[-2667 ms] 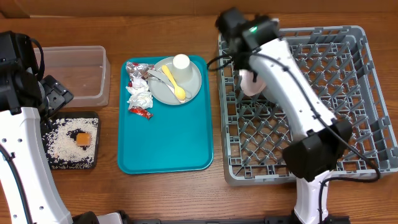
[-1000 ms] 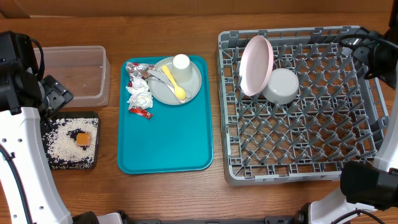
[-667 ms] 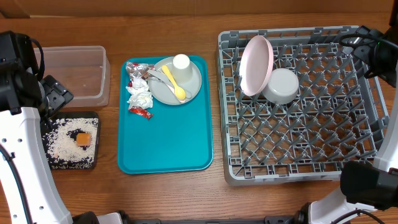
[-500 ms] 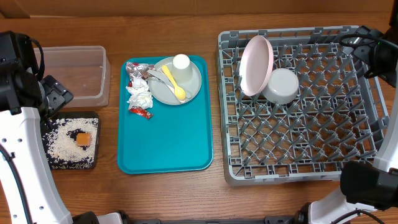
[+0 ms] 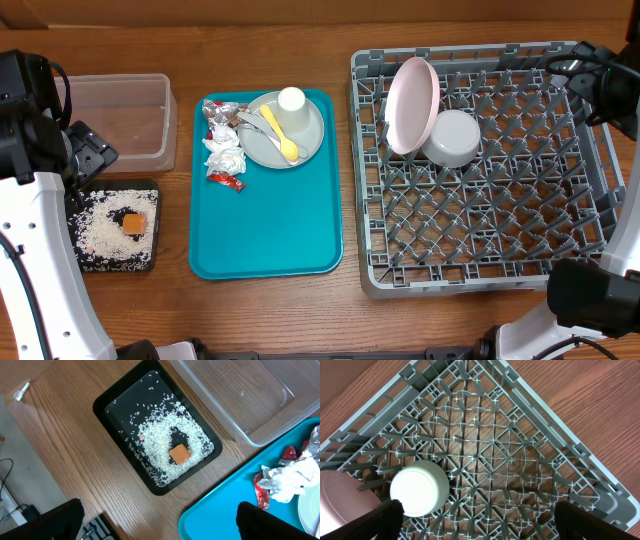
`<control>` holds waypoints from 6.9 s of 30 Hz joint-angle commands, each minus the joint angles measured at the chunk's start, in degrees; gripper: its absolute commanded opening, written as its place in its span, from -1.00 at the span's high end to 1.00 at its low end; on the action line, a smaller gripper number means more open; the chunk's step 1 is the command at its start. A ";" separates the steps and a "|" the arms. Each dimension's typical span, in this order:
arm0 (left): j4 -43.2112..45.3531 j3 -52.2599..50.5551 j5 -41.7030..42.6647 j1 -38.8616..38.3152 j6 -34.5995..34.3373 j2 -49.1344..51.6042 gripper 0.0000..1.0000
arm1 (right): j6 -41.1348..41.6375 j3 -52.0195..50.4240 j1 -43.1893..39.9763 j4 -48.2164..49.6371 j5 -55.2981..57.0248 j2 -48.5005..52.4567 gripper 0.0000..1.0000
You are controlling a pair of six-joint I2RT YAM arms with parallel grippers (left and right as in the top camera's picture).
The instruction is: Sort waste into correct bins and load items into the dishwasher rack
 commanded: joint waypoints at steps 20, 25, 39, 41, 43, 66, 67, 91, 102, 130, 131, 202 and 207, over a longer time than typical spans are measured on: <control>8.90 0.50 36.33 -2.69 5.05 0.90 -0.91 | 0.44 -0.17 -0.15 0.37 0.96 -0.46 -1.00; 8.44 0.50 32.63 -14.78 13.18 2.95 -0.94 | 0.44 -0.17 -0.15 0.37 0.96 -0.46 -1.00; 10.10 0.50 15.76 -26.75 11.76 23.69 -0.82 | 0.44 -0.17 -0.15 0.37 0.96 -0.46 -1.00; 11.17 0.50 15.34 -26.45 12.09 26.91 -0.77 | 0.44 -0.17 -0.15 0.35 0.96 -0.46 -1.00; 12.39 0.50 15.32 -26.21 12.85 29.33 -0.74 | 0.44 -0.17 -0.15 0.37 0.96 -0.46 -1.00; 15.63 0.50 6.78 -26.01 21.77 40.13 -0.54 | 0.44 -0.17 -0.15 0.35 0.96 -0.46 -1.00; 15.63 0.50 6.80 -26.01 21.75 40.13 -0.50 | 0.44 -0.17 -0.15 0.35 0.96 -0.46 -1.00; 18.40 -1.75 7.48 -24.74 21.79 40.37 -0.50 | 0.44 -0.17 -0.15 0.37 0.96 -0.46 -1.00; 21.75 -4.11 8.44 -24.61 21.84 40.37 -0.08 | 0.44 -0.17 -0.15 0.37 0.96 -0.46 -1.00; 7.45 19.89 19.37 -24.41 19.28 36.72 0.92 | 0.44 -0.17 -0.15 0.37 0.96 -0.46 -1.00; 6.84 21.51 19.45 -24.17 19.12 36.54 0.92 | 0.44 -0.17 -0.15 0.37 0.96 -0.46 -1.00; -3.89 15.72 21.40 -22.05 -13.05 34.64 -0.10 | 0.44 -0.17 -0.15 0.37 0.96 -0.46 -1.00; -3.80 7.93 20.39 -21.24 -23.98 33.97 -0.43 | 0.44 -0.17 -0.15 0.35 0.96 -0.46 -1.00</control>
